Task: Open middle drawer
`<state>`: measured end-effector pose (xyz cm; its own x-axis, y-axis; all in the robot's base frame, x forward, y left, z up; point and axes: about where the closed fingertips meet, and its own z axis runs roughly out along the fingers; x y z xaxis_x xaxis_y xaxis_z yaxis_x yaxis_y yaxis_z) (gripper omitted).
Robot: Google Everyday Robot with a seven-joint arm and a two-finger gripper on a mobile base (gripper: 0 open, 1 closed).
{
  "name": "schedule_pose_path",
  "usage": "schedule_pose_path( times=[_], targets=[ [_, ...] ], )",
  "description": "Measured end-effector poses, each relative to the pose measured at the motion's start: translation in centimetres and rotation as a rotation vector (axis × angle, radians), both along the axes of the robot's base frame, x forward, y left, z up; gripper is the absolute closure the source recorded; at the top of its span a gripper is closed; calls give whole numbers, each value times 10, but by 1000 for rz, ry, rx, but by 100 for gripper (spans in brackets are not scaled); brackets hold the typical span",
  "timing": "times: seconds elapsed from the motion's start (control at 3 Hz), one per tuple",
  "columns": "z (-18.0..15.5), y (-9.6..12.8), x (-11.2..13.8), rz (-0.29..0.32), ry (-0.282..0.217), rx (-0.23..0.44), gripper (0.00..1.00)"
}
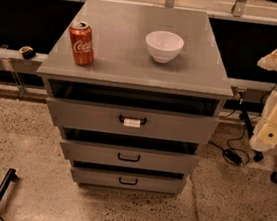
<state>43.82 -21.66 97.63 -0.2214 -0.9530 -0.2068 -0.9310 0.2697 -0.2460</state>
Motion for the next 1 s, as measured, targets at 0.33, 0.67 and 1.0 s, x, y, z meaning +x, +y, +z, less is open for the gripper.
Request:
schedule_pose_path(
  times=[0.33, 0.67, 1.0],
  targets=[
    [0, 0, 0, 0, 0, 0, 0],
    [-7, 4, 4, 0, 1, 16, 0],
    [-61, 24, 5, 26, 53, 126, 0]
  ],
)
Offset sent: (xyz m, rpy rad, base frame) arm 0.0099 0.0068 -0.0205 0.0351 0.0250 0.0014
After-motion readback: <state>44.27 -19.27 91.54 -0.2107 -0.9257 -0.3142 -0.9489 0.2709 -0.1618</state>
